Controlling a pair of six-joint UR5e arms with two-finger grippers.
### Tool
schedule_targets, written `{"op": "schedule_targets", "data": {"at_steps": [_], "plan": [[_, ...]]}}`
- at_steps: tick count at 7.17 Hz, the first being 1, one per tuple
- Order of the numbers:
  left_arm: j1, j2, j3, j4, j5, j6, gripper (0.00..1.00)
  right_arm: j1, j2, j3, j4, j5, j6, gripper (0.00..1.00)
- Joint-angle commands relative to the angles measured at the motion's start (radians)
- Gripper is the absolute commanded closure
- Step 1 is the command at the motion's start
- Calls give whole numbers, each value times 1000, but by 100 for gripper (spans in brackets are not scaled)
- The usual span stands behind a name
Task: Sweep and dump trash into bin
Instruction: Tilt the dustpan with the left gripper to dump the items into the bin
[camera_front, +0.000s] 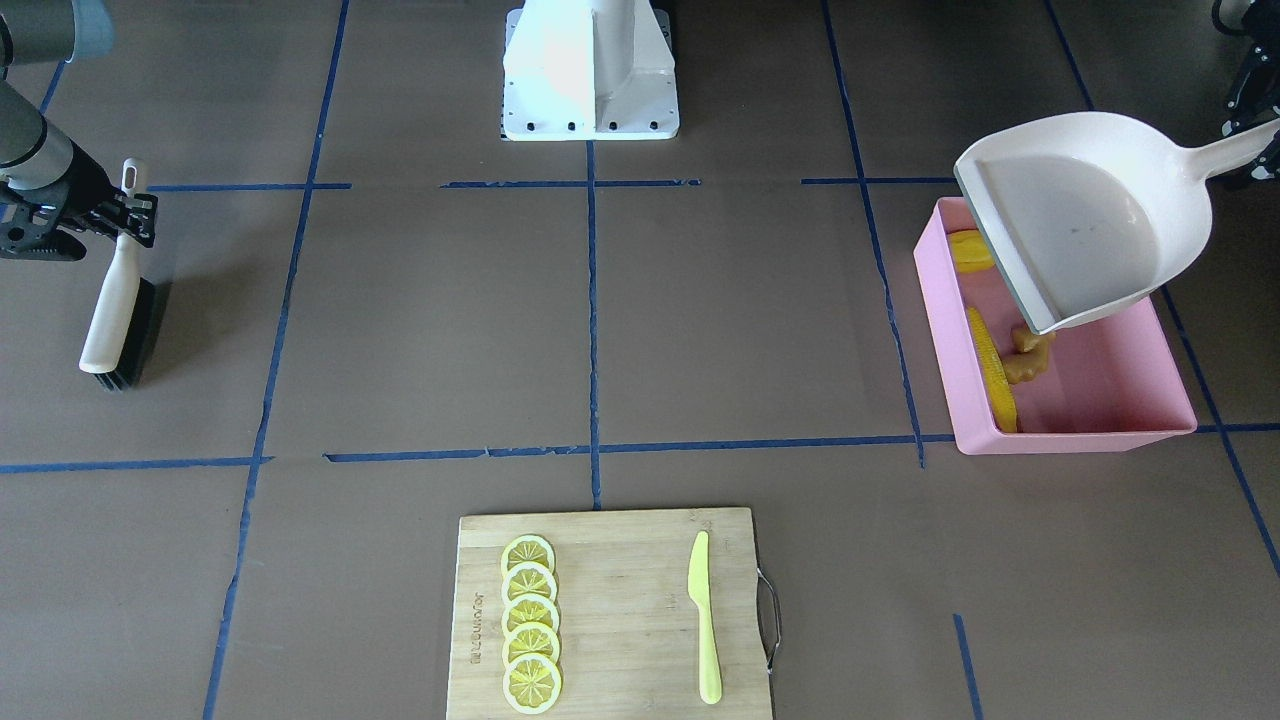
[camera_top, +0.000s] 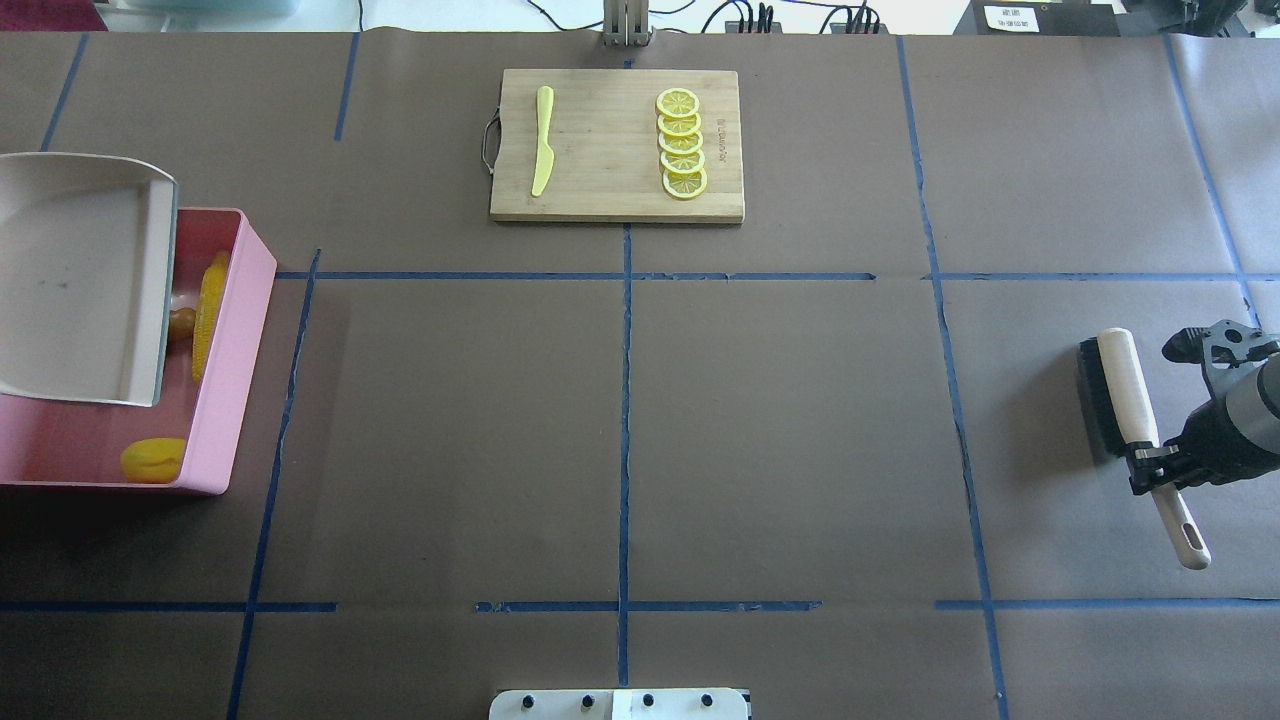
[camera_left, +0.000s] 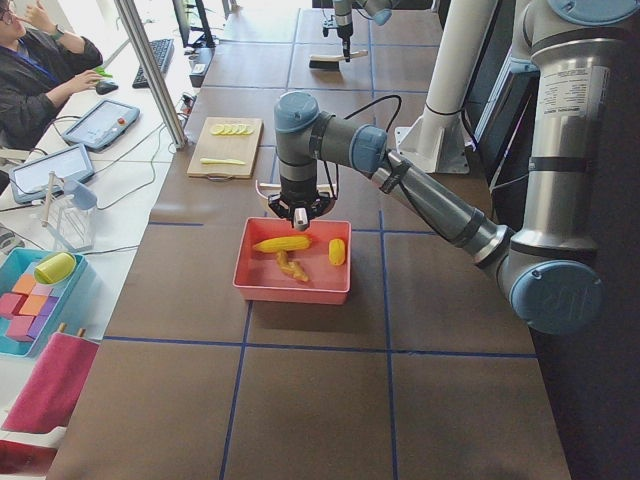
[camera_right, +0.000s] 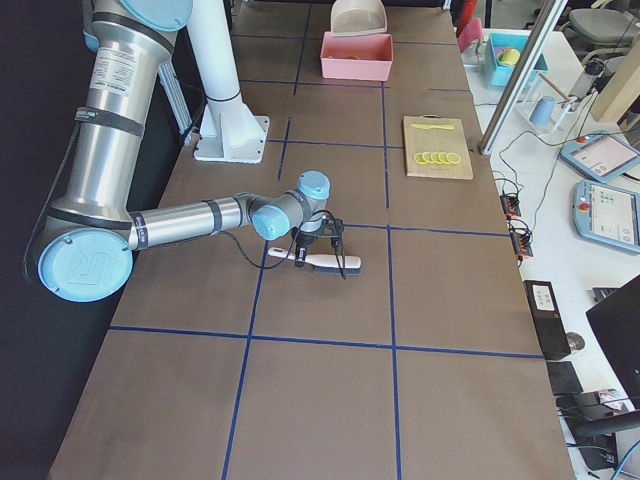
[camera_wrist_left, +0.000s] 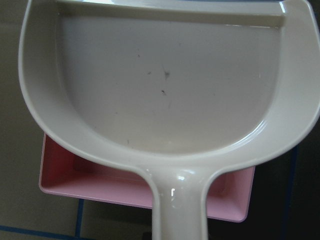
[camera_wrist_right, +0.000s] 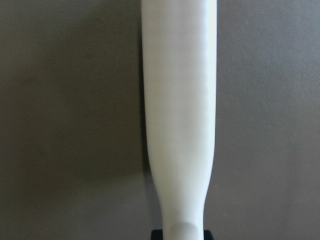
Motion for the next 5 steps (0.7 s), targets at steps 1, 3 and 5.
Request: {"op": "schedule_targets", "data": {"at_steps": [1,3,5], "plan": [[1,-45,15,-1,-3,-52,100,0,3,-2,0,-4,2,1],[33,-105,18,-5,-30,-167,100,3,4,21,1,3,3,0],[174,-134,13,-57,-78,-302,100,59,4,51,1,2,2,0]]}}
